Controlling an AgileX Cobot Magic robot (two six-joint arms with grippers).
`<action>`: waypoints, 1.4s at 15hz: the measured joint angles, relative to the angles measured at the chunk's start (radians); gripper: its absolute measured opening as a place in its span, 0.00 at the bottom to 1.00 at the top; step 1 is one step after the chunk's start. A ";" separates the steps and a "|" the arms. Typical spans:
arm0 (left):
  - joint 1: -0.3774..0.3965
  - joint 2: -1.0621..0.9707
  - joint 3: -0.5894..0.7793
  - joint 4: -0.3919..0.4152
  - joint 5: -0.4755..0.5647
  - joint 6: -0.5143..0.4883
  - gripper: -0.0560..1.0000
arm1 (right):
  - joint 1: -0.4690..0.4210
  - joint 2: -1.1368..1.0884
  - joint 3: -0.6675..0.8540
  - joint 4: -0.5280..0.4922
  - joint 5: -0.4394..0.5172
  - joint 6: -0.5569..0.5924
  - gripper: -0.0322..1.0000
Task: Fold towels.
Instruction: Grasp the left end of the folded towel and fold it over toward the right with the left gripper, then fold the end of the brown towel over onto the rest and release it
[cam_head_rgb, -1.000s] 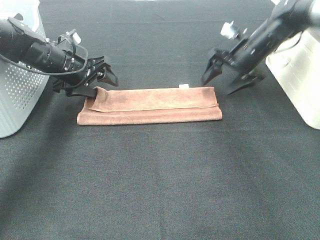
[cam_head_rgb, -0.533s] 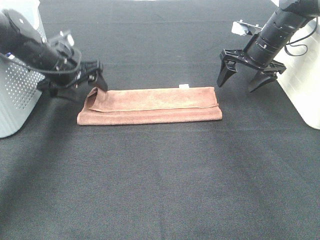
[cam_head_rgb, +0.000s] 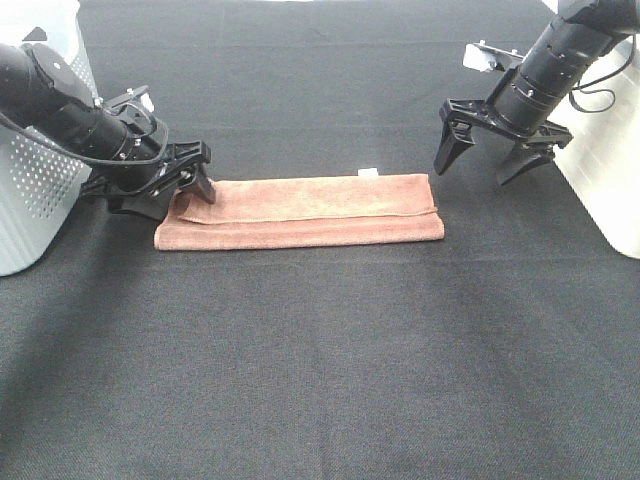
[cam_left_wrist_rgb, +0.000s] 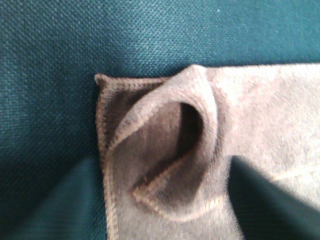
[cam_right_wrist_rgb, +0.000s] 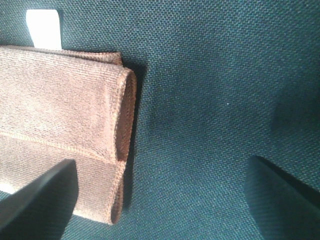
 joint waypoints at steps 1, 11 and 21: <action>0.000 0.005 -0.001 -0.006 0.001 0.000 0.46 | 0.000 0.000 0.000 -0.001 0.000 0.000 0.85; -0.001 -0.039 -0.259 0.294 0.307 -0.268 0.09 | 0.000 0.000 0.000 -0.001 0.000 0.000 0.85; -0.211 0.138 -0.537 -0.067 0.267 -0.293 0.09 | 0.000 0.000 0.000 -0.001 0.018 0.000 0.84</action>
